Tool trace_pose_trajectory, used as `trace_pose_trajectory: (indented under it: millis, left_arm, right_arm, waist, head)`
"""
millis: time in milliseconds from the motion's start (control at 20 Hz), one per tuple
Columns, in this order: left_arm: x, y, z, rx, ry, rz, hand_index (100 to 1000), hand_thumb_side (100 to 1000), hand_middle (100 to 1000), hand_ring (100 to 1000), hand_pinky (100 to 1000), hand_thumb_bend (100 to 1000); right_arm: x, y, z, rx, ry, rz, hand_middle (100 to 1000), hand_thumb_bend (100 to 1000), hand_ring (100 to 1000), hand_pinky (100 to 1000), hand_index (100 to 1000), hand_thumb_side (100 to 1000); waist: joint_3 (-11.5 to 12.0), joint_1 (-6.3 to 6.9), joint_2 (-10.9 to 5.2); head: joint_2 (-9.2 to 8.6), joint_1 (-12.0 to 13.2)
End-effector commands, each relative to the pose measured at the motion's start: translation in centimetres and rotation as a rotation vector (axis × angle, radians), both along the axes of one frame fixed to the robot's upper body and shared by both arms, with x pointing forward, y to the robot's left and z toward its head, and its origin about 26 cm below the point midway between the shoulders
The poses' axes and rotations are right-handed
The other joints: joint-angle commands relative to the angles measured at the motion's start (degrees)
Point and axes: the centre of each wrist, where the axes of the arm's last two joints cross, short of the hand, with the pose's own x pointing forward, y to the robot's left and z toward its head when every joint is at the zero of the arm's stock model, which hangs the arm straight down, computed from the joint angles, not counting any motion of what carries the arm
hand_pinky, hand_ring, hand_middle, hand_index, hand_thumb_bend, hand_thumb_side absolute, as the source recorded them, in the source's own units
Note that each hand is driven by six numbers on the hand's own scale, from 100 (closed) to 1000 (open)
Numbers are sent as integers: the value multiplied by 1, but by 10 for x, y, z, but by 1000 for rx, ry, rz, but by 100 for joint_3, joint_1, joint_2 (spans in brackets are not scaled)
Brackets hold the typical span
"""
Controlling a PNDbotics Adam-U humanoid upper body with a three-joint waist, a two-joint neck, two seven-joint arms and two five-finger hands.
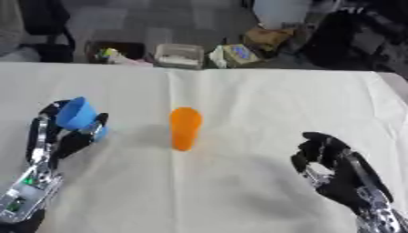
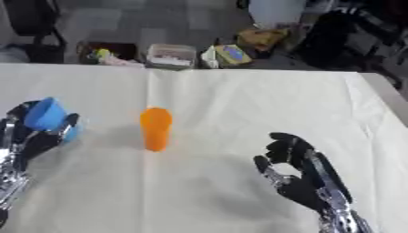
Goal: Pour the contents of one cup into another cup.
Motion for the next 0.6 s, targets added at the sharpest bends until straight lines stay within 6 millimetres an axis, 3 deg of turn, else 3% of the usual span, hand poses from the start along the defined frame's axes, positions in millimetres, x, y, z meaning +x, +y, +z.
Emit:
trace_pose_trajectory:
  millis: [50,600]
  left_arm:
    - [-13,0,29,29,-86,8,631,100,379,336,609,256]
    - [-104,-22,63,192,-6,-131,646,100,339,287,557,295]
  right_arm:
    - [2,-5,9,-11,-29,-7,615,424,646,648,806,330]
    - [15,-10,37,-125,-100,30,625,439,656,648,813,294]
  waist:
    - [37,30,-158]
    - [485,176,-345]
  head:
    - [-49,-52]
    - [5,-547]
